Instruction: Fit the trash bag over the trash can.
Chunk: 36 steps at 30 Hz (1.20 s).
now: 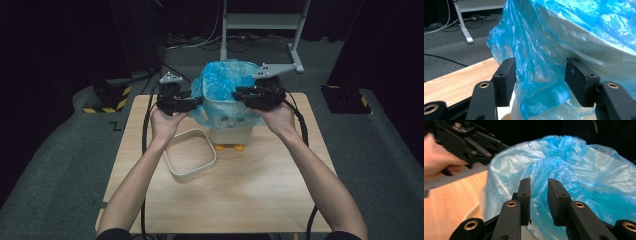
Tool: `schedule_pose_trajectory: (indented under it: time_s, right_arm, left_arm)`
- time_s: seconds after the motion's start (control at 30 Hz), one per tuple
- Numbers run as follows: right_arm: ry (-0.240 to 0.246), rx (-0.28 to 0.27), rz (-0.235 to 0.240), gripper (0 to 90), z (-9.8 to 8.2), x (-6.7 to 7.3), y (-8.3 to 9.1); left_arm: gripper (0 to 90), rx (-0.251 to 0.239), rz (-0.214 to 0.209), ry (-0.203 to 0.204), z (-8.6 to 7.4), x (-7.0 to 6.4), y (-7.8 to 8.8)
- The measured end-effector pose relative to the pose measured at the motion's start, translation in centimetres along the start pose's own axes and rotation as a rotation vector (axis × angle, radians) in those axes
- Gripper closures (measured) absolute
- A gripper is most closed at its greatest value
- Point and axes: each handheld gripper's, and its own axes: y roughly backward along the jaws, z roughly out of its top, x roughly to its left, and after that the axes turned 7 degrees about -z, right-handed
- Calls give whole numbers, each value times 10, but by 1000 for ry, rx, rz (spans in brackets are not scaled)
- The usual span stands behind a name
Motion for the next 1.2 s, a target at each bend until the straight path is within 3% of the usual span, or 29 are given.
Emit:
schedule_pose_trajectory:
  time_s: [0.07,0.13,0.23,0.3,0.37,0.5,0.6,0.7,0.77,0.87,1.0,1.2]
  right_arm:
    - [0,-17,8,714,0,1,3]
    - [5,-33,-25,688,2,1,6]
    - [-33,-57,-125,649,10,-12,6]
    - [-31,-29,-190,608,13,-20,1]
    - [-79,15,-172,605,13,-31,-9]
    - [-119,34,-181,616,10,-46,-20]
    - [-109,67,-195,652,11,-49,-25]
    - [-59,96,-183,669,14,-41,-28]
    - [-28,91,-130,670,16,-30,-27]
    - [22,83,-102,672,16,-16,-24]
    - [2,72,-35,650,13,-9,-21]
    - [-8,35,-4,623,10,0,-23]
  left_arm:
    - [423,-7,3,1,0,0,2]
    - [423,-14,5,2,1,0,4]
    - [420,-13,2,8,3,1,1]
    - [423,-13,1,14,3,0,-1]
    - [426,-10,0,17,3,0,-2]
    - [421,-9,-3,21,3,3,-4]
    - [423,-5,-1,22,4,3,-6]
    - [424,-8,0,25,4,3,-6]
    - [424,-9,1,26,3,3,-6]
    - [422,-15,-8,41,2,3,-6]
    - [423,-10,-8,48,-3,3,-8]
    - [406,-8,-16,58,-9,5,-8]
